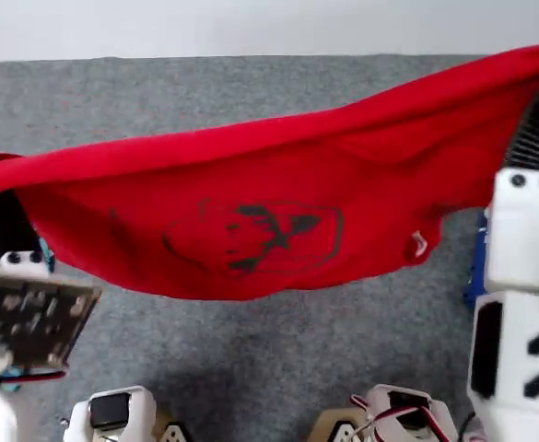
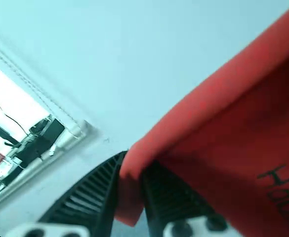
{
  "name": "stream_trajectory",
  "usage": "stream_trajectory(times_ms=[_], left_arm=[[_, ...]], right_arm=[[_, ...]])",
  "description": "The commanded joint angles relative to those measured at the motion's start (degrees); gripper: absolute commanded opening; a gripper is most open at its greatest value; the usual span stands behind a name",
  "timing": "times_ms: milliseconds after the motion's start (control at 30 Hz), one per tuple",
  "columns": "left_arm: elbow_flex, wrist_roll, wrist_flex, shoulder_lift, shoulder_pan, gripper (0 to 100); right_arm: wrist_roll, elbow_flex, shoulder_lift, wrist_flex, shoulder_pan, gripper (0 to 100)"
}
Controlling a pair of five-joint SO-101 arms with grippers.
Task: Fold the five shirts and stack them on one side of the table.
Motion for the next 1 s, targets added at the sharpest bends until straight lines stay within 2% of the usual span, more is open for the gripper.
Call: stream_trajectory(times_ms=[0,333,600,800,967], left_arm=[[-2.77,-0.44,-1.49,-0.18,-0.62,1],[-10.68,-0.44,-0.88,-0.18,-0.79,1],[-12.62,-0.44,9.14,-0.18,-0.7,1],[1.89,-0.44,8.62,0.26,-0.53,1],[20.7,-0.44,-1.67,0.26,-0.26,1]], right_arm=[[0.79,-2.64,0.75,-1.36,0.92,0.9],[3.69,-12.84,0.66,3.38,1.01,0.9],[6.51,-17.41,1.19,10.59,0.92,0.9],[6.15,-9.05,4.09,14.37,0.57,1.0],[6.07,-0.44,9.63,13.85,-0.84,1.0]])
